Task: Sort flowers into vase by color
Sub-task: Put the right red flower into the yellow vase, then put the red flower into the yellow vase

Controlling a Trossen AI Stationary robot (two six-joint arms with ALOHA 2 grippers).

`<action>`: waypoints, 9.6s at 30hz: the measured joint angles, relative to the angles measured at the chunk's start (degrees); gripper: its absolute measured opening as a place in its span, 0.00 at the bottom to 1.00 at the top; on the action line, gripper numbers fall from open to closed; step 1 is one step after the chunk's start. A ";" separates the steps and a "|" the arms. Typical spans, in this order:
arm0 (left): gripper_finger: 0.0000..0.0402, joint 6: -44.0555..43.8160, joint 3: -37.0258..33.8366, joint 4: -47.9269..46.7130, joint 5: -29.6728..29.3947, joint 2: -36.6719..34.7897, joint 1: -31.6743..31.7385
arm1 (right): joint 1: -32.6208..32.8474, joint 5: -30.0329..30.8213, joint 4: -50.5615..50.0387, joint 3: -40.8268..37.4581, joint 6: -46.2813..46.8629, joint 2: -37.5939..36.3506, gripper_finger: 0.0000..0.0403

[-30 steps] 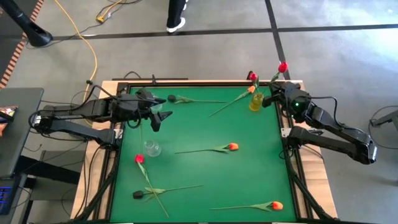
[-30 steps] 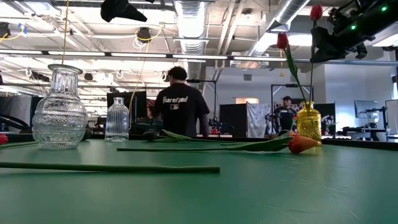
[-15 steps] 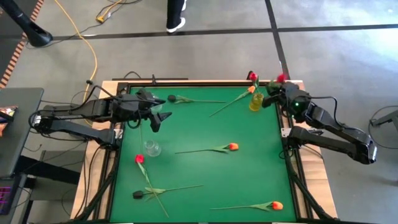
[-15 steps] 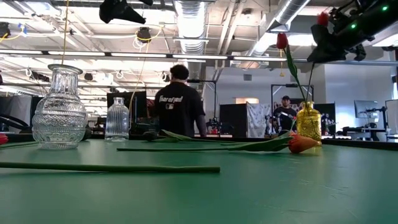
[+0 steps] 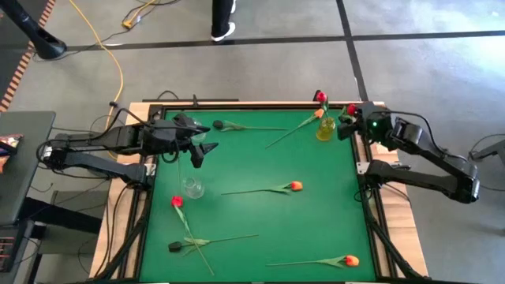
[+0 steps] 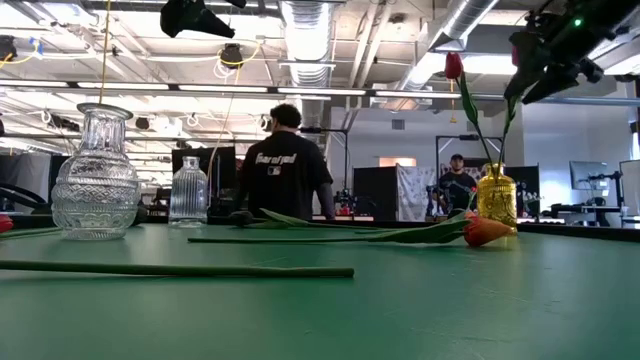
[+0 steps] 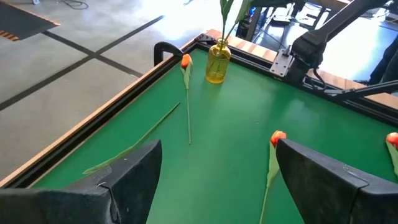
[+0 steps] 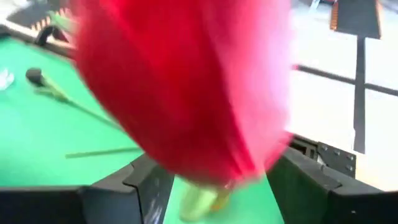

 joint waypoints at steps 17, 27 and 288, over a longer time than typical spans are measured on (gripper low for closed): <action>0.76 -3.89 0.00 -8.75 10.90 0.00 0.00 | 2.28 -25.76 -23.70 16.32 0.69 12.03 0.66; 0.76 -0.31 0.00 -8.91 28.79 0.34 -8.00 | 12.06 -36.14 -24.37 16.91 6.33 12.52 0.66; 0.45 -5.57 10.16 8.05 18.59 7.45 16.90 | -34.26 -41.23 48.45 -10.49 -8.64 9.52 0.06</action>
